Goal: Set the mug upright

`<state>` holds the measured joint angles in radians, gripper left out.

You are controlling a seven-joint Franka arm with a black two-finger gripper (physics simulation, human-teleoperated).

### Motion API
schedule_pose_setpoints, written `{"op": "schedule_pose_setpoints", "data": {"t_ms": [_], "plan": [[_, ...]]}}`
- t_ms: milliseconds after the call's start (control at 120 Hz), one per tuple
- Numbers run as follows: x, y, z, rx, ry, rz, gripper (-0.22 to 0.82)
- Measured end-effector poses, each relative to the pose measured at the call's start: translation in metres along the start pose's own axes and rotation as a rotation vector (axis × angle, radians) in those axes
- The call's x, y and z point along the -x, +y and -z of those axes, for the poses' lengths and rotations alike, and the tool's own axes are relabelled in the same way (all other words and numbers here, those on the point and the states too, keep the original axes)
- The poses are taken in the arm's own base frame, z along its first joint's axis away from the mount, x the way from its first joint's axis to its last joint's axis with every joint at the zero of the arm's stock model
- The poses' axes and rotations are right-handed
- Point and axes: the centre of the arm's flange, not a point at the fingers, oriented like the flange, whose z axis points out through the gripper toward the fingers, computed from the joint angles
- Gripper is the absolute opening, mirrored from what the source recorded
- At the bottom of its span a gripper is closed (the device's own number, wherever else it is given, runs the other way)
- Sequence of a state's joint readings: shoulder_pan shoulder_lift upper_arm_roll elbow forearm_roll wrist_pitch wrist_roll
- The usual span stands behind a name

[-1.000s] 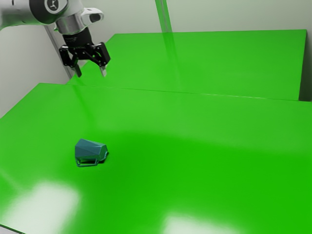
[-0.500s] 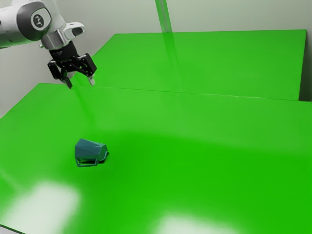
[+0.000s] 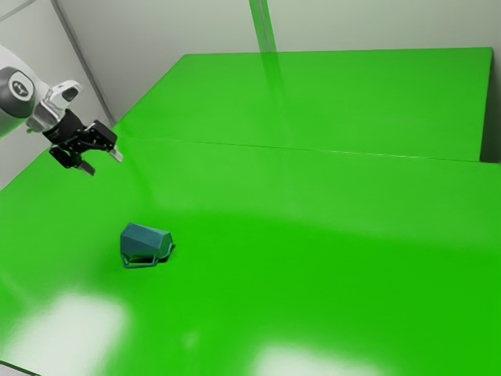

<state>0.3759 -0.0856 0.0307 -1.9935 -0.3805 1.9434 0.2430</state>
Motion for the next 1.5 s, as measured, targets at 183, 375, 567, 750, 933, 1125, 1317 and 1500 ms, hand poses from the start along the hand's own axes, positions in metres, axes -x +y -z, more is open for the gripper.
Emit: {"op": "schedule_pose_setpoints", "data": {"t_ms": [183,375,567,750,933,1125,1317,1500], "plan": [[0.009,-0.032,-0.023,0.111,0.076,-0.018,0.58],[0.024,-0.057,-0.056,0.219,0.136,-0.03,0.58],[0.037,-0.093,-0.073,0.269,0.199,-0.041,0.58],[0.056,-0.114,-0.096,0.309,0.218,-0.056,0.58],[0.069,-0.129,-0.115,0.337,0.23,-0.078,0.58],[0.076,-0.137,-0.13,0.371,0.235,-0.1,0.58],[0.08,-0.143,-0.145,0.408,0.231,-0.116,0.58],[0.082,-0.148,-0.16,0.45,0.237,-0.12,0.58]]}}
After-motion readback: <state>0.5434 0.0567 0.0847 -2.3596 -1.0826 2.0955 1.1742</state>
